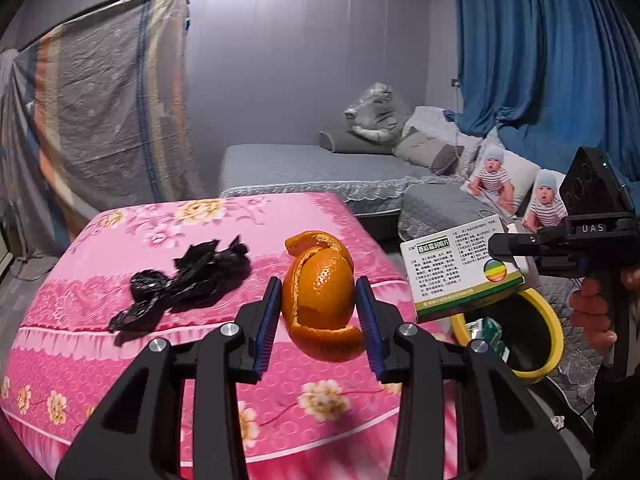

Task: Collect trash
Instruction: 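Carry the medicine box and orange peel over the bin and release both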

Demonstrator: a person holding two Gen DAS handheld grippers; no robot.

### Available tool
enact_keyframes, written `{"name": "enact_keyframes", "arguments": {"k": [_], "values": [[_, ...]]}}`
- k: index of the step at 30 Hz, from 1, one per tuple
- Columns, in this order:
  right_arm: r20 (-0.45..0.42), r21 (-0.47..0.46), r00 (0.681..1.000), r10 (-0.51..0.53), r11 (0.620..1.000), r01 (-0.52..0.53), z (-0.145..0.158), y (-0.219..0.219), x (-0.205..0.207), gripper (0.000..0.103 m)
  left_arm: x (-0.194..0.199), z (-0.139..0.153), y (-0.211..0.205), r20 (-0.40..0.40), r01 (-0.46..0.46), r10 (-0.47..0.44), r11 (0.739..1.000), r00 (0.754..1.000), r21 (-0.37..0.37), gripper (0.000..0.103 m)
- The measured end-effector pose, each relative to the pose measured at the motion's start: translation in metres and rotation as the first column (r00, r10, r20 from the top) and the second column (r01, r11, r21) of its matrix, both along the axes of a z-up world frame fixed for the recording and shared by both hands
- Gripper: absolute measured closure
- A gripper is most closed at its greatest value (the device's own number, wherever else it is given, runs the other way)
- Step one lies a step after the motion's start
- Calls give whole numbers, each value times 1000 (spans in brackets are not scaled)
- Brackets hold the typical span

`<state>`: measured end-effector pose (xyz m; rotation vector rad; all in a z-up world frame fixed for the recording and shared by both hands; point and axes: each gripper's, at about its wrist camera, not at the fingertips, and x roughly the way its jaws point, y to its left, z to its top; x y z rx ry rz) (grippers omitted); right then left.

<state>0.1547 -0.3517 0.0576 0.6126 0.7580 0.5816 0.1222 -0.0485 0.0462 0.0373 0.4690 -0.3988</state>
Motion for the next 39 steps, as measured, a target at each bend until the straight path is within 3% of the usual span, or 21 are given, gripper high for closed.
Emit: {"name": "enact_keyframes", "arguments": {"k": [18, 32, 39], "values": [[64, -36, 949, -308, 950, 310, -4, -119, -56, 84, 5, 12, -105, 35, 228, -228, 974, 973, 5, 67], [40, -60, 881, -471, 879, 473, -36, -179, -86, 84, 15, -5, -177, -6, 352, -352, 935, 936, 36, 67], [35, -120, 837, -546, 829, 546, -53, -196, -96, 84, 22, -21, -208, -48, 396, -394, 916, 918, 54, 67]]}}
